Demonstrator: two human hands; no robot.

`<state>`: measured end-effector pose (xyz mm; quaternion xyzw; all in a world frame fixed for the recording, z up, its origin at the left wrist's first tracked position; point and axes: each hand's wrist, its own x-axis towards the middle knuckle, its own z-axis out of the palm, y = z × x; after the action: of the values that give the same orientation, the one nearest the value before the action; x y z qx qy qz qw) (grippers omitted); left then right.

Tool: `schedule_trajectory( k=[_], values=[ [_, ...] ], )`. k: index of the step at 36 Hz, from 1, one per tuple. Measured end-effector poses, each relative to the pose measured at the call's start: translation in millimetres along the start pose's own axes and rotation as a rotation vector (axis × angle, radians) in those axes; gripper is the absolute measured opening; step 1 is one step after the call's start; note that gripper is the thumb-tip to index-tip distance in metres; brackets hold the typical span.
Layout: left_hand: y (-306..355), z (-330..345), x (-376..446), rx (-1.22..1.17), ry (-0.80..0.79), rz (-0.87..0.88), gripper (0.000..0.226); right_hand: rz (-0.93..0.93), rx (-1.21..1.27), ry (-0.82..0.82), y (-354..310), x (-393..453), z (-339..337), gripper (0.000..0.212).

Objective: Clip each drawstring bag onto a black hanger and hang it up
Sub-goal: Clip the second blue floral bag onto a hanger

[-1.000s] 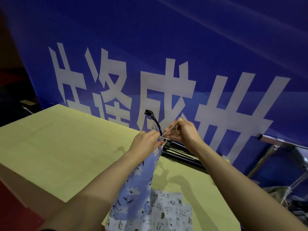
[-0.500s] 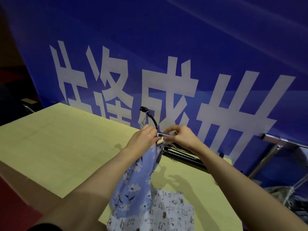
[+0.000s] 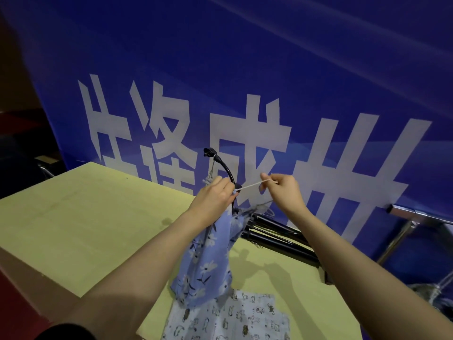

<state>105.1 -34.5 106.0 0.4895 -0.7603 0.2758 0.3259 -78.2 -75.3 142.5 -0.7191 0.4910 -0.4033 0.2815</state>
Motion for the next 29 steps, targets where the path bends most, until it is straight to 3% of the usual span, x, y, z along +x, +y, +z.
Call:
schedule_trajectory(
  k=[2,5,7,10,16,20,23,29],
  values=[
    [0.7,-1.6,1.8,0.022,0.002,0.009,0.026,-0.063,-0.050,-0.004,-3.3,4.6,-3.0,0.034],
    [3.3,-3.3,4.3,0.057,0.021,0.034,0.028,-0.185,-0.427,-0.144,-10.1,8.3,-10.2,0.022],
    [3.8,-1.6,3.7,0.063,0.034,0.043,0.028,-0.245,-0.697,-0.261,-10.3,7.8,-11.6,0.030],
    [4.5,3.2,-3.3,0.052,0.039,0.043,0.028,-0.256,-0.880,-0.342,0.4,3.2,-8.8,0.038],
    [4.9,3.8,-15.4,0.091,0.083,0.030,0.023,-0.139,-0.902,-0.483,26.6,-7.4,2.6,0.040],
    [4.1,6.5,-18.7,0.141,0.094,0.028,0.010,-0.150,-0.847,-0.355,30.7,-9.6,8.0,0.028],
    [3.4,6.4,-19.9,0.138,0.088,0.000,0.013,-0.193,-0.844,-0.279,29.6,-8.4,7.2,0.030],
    [3.3,4.6,-21.3,0.147,0.092,-0.004,0.016,-0.289,-0.941,-0.312,27.3,-6.9,-0.1,0.039]
  ],
)
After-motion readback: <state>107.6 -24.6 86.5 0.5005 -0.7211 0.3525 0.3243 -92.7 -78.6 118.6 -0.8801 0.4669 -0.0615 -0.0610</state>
